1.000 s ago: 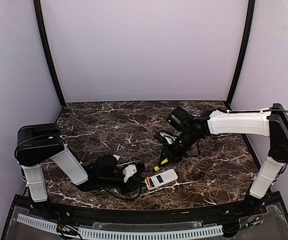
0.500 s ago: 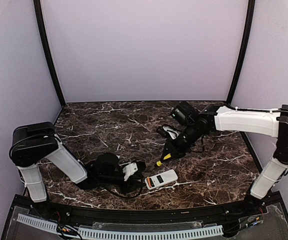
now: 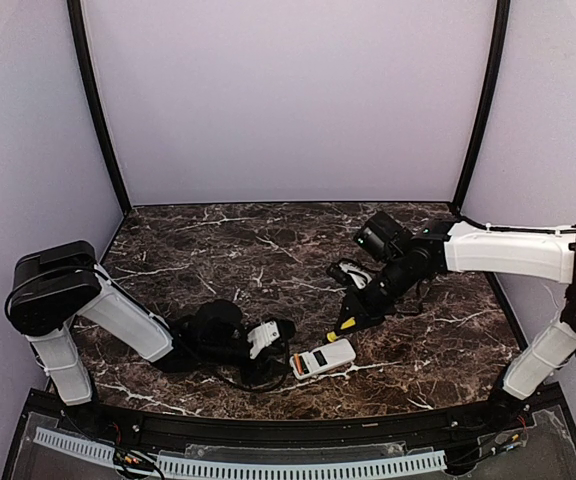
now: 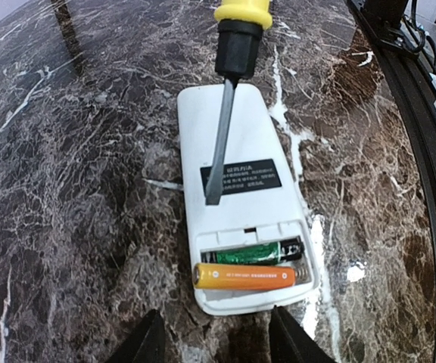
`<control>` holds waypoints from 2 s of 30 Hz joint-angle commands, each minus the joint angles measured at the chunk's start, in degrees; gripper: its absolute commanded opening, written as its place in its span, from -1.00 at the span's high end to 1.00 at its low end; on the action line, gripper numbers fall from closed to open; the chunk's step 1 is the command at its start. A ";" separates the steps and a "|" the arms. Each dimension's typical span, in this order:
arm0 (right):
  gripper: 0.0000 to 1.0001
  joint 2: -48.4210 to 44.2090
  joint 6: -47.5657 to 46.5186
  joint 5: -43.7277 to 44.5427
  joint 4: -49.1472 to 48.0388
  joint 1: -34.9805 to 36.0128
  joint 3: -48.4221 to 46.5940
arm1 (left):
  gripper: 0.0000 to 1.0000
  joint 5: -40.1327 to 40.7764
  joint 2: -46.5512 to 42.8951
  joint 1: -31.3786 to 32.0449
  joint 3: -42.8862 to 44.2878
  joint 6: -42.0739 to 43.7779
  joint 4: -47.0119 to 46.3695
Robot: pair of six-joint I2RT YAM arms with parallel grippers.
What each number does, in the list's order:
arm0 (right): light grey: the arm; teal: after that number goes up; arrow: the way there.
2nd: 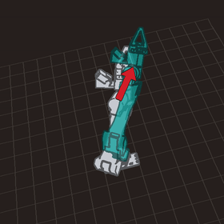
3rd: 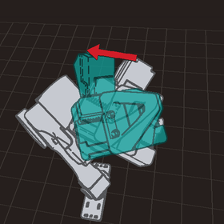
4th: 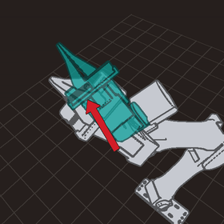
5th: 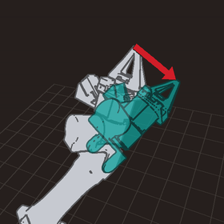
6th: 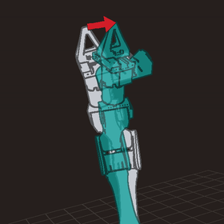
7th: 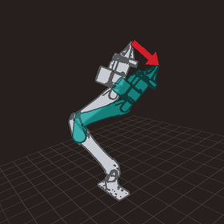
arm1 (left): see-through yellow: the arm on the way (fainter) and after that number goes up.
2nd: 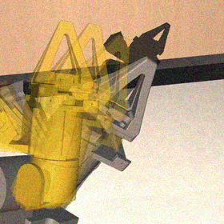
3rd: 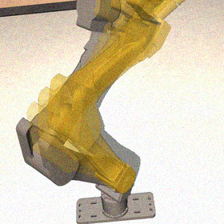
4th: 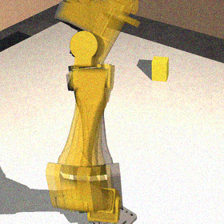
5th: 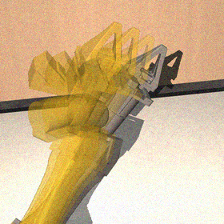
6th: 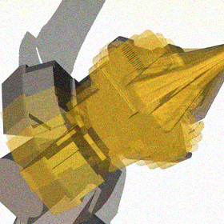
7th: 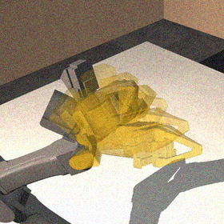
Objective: Unload the batteries from the remote control
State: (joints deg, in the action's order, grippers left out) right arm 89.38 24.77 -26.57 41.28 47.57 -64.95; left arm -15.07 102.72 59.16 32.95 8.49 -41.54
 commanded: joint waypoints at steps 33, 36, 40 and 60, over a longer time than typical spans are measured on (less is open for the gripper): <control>1.00 3.59 4.67 0.63 -5.12 5.07 1.55 | 0.33 0.44 2.14 1.68 0.36 -1.28 -1.16; 1.00 3.86 4.55 0.99 -4.61 5.15 1.19 | 0.33 0.41 2.28 1.66 0.43 -1.20 -1.38; 1.00 4.66 3.99 0.51 -4.74 5.37 1.16 | 0.35 0.36 2.63 1.69 0.57 -1.24 -1.73; 1.00 3.55 3.06 -2.27 -5.19 5.43 -1.36 | 0.36 0.74 1.21 1.76 0.07 -0.94 -1.08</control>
State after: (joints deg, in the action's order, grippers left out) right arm 93.78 27.92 -28.08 36.36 52.49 -63.92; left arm -14.50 104.99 60.62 32.97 7.66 -43.42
